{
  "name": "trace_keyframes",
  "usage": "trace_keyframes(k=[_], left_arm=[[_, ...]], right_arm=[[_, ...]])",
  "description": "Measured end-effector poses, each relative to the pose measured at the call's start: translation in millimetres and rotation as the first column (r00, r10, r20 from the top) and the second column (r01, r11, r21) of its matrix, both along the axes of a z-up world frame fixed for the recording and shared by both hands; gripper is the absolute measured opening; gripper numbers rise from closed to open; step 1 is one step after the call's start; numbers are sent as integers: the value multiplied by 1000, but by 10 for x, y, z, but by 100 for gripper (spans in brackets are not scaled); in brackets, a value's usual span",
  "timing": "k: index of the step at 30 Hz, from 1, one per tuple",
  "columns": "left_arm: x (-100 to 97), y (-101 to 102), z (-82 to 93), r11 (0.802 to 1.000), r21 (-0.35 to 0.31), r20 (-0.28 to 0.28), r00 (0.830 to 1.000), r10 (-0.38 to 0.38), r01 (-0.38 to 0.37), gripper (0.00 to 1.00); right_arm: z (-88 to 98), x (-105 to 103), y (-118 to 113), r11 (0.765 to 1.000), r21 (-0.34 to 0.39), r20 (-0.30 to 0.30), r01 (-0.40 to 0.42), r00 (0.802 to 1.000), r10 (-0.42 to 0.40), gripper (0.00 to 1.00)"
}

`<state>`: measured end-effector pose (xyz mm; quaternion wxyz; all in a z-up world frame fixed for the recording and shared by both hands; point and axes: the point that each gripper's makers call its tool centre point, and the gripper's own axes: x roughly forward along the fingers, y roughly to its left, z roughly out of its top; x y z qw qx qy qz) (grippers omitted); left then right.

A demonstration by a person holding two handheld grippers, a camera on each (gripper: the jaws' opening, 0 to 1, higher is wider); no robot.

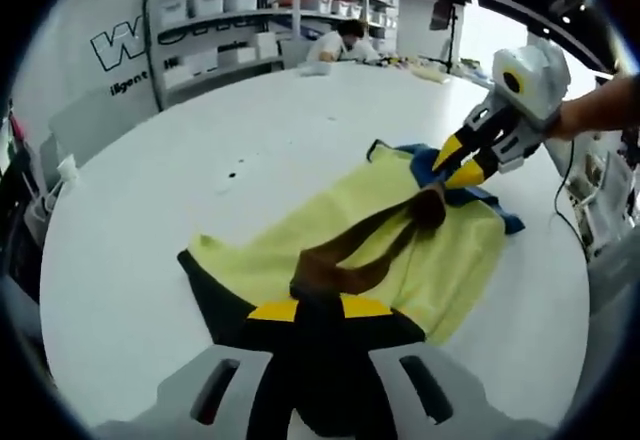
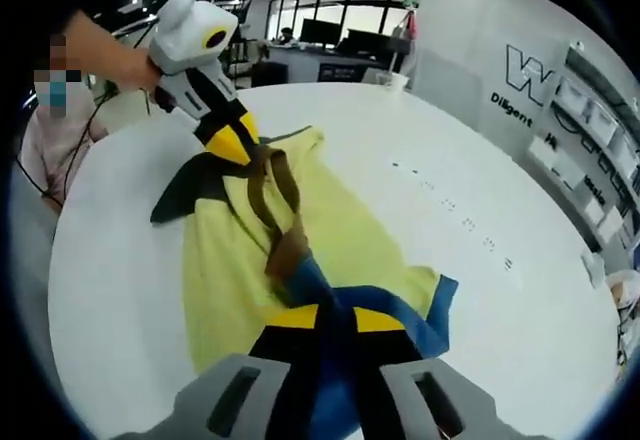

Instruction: Fold the garment on the visible template until the final outline fits inside the template.

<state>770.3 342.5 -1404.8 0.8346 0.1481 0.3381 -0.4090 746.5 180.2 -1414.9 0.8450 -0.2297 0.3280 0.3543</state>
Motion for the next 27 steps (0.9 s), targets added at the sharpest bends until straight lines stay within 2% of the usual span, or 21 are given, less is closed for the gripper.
trace_keyframes(k=[11,14,27], left_arm=[[42,83,8,1000,-5,-19,1000,23,-23,8],[29,85,-13,999,-4,-40,999,32,-32,3],[1,69,11,999,7,-60,997,40,-39,0]], right_arm=[[-59,-23,5,1000,-9,-23,-29,999,29,0],[-75,-45,4,998,-24,-35,-53,998,52,0],[52,-64,-27,999,13,-38,-33,999,34,0]])
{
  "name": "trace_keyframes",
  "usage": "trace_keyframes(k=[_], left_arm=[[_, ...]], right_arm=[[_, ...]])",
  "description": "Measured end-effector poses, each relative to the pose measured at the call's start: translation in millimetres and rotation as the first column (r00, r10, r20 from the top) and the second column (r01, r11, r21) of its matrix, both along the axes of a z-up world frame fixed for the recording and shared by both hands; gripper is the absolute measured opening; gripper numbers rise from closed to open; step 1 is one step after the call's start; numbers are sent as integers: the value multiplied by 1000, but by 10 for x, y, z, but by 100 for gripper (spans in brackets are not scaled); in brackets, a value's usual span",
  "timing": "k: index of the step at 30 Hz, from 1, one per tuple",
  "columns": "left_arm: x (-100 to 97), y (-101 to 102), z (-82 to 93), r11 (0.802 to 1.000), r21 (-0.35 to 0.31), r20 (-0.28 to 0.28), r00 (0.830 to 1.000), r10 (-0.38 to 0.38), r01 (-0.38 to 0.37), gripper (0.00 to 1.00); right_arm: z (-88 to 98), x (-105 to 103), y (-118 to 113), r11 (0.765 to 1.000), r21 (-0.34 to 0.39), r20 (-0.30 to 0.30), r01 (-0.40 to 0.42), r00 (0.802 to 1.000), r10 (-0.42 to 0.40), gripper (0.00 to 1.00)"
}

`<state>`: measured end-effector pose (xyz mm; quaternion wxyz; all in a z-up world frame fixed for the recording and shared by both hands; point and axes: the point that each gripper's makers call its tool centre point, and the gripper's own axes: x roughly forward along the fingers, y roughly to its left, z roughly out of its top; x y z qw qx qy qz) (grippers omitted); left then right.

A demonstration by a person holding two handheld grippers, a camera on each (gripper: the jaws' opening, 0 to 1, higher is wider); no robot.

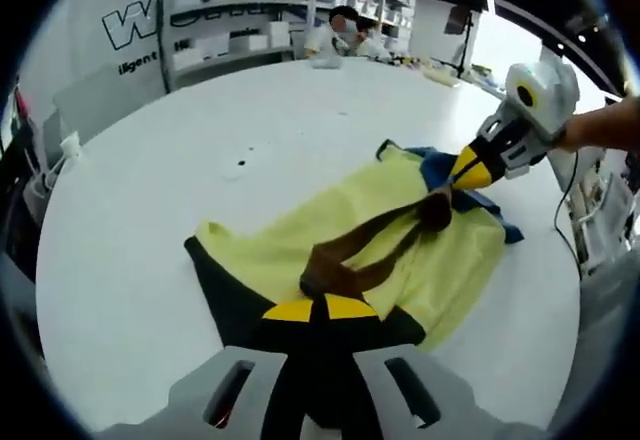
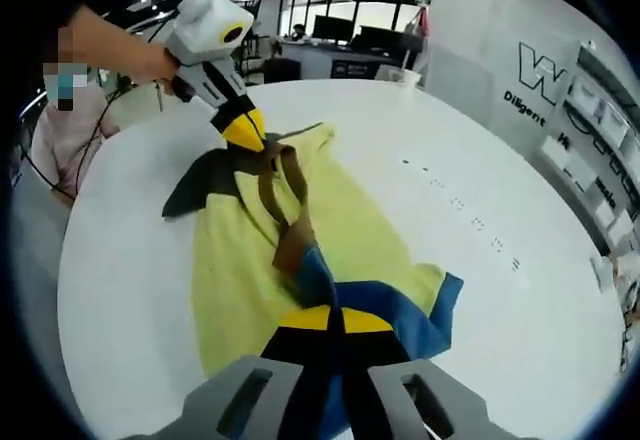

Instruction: Fold the garment on the visible template until the final outline fits inside the template.

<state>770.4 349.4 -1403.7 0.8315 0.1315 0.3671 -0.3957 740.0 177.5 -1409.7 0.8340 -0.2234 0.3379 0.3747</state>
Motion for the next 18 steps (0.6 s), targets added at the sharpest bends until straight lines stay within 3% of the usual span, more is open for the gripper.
trace_keyframes(k=[10,12,18], left_arm=[[16,-6,-68,1000,20,-1,1000,1,-1,6],[10,-3,-66,1000,16,-9,1000,11,-10,0],[9,-15,18,1000,-1,-7,1000,29,-29,0]], right_arm=[[-34,-18,-2,1000,12,-26,28,999,-27,0],[-21,-17,3,1000,12,-22,23,1000,-22,0],[69,14,-18,1000,12,1,23,1000,-23,0]])
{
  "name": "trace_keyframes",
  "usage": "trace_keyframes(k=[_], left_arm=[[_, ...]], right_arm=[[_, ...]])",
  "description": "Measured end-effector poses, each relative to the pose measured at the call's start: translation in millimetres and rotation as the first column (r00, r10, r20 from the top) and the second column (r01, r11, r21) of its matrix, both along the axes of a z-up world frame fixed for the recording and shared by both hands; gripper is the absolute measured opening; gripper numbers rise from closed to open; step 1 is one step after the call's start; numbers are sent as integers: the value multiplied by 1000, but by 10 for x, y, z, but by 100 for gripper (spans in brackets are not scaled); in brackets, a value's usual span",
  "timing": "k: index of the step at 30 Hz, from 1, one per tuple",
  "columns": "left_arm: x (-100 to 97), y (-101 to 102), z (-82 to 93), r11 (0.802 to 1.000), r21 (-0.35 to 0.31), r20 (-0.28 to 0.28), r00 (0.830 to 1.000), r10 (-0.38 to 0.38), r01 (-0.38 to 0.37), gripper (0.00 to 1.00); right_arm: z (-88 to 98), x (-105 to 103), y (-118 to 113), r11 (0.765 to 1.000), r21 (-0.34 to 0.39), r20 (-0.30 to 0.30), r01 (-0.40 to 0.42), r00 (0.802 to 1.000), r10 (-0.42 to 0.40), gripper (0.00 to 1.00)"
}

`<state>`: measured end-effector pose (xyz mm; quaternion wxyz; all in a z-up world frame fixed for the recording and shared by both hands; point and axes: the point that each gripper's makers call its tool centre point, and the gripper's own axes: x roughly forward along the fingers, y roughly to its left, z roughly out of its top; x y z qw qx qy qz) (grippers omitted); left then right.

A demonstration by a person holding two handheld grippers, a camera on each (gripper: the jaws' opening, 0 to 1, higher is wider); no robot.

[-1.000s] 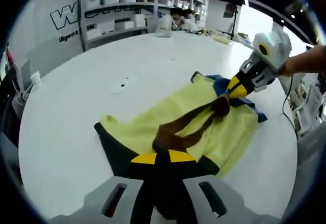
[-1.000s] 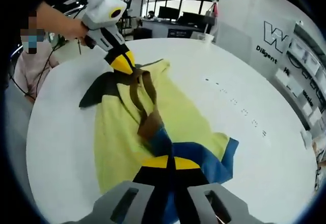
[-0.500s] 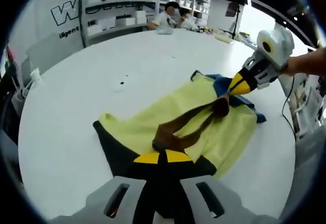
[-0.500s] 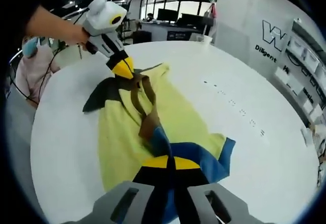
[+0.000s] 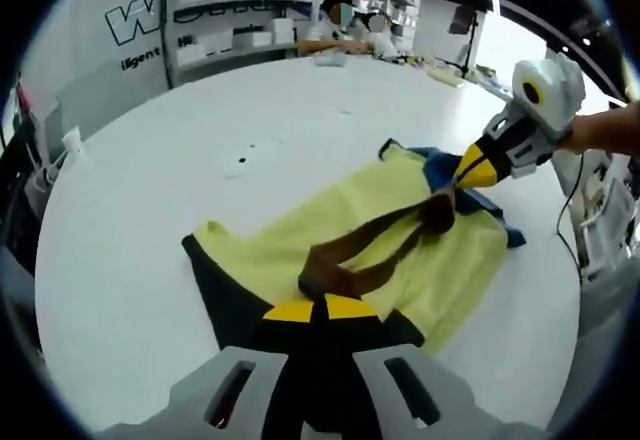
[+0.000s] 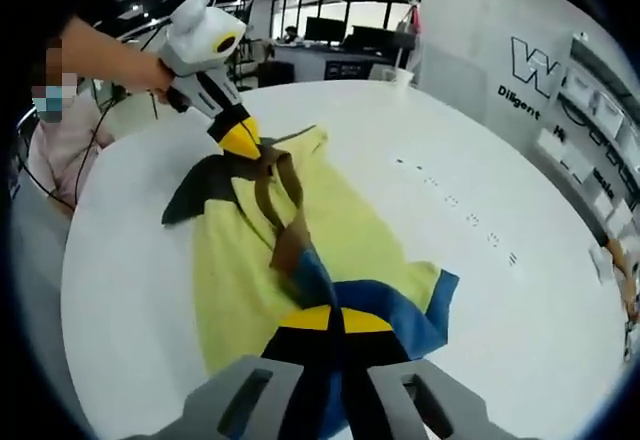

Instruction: Fold the garment on the visible template until the final outline fits inside the template.

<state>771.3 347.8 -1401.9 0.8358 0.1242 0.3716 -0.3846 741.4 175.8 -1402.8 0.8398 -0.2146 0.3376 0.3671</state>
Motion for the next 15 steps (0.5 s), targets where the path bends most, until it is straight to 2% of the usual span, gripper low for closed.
trace_keyframes(k=[6,9,15], left_arm=[[26,12,150,1000,-18,41,999,-7,8,0],[45,38,237,1000,-18,80,997,-13,14,0],[-14,26,351,998,-27,108,993,-48,51,0]], right_arm=[[96,26,-17,1000,-2,14,14,1000,-14,0],[161,38,-34,1000,-1,25,23,999,-23,0],[267,57,-80,999,1,40,42,998,-42,0]])
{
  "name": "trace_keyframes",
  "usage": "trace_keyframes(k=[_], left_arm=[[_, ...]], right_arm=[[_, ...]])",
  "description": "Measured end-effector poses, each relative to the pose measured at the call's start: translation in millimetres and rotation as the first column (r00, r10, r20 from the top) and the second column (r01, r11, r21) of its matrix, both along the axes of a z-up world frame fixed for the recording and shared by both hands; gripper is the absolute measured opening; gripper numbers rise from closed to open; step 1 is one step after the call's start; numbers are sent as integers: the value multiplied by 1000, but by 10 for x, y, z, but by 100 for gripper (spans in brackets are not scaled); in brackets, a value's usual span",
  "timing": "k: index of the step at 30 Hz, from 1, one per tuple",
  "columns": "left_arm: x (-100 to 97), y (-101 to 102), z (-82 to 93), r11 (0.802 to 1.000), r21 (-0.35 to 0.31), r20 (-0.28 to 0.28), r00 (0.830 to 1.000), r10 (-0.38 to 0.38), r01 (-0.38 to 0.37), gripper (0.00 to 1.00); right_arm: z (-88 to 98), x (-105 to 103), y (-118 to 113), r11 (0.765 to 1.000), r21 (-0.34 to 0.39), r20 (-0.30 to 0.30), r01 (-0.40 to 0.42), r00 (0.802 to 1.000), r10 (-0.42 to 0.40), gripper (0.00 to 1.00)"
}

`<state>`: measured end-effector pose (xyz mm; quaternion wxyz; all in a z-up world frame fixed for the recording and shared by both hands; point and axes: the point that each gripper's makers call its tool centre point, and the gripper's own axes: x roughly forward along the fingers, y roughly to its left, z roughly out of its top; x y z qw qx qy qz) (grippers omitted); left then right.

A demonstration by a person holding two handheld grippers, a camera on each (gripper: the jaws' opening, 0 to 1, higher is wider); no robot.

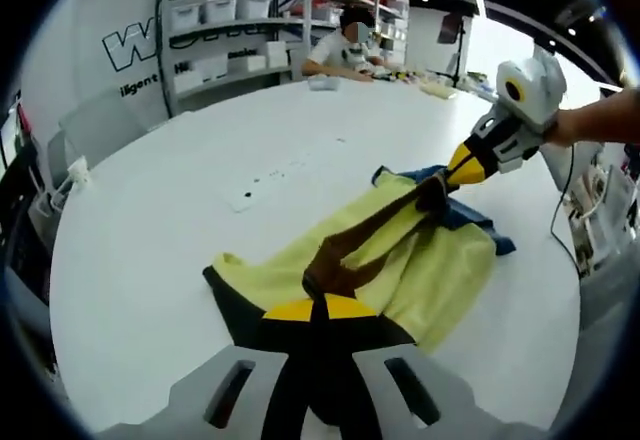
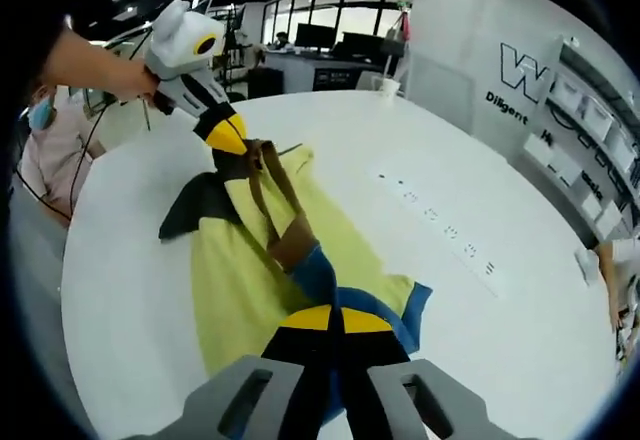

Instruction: Fold the garment on the visible template until the final outline fits inside the template.

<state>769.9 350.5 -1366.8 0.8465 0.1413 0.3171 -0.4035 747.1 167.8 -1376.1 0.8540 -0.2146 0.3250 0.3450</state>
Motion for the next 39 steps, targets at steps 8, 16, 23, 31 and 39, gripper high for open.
trace_keyframes(k=[8,16,23,31,39], left_arm=[[-52,-26,226,1000,-27,43,999,-1,3,0],[-122,-36,308,1000,-18,61,998,-12,13,0],[-181,-28,431,1000,-21,79,997,-10,12,0],[-265,15,553,1000,-15,99,995,-11,13,0],[-348,27,718,1000,-26,121,993,0,3,0]], right_arm=[[149,-56,5,1000,20,15,11,1000,-12,0],[320,-99,13,999,37,23,23,999,-24,0],[398,-191,36,996,70,0,50,999,-50,0],[565,-246,66,995,86,14,52,998,-54,0],[741,-317,77,995,87,39,44,998,-48,0]])
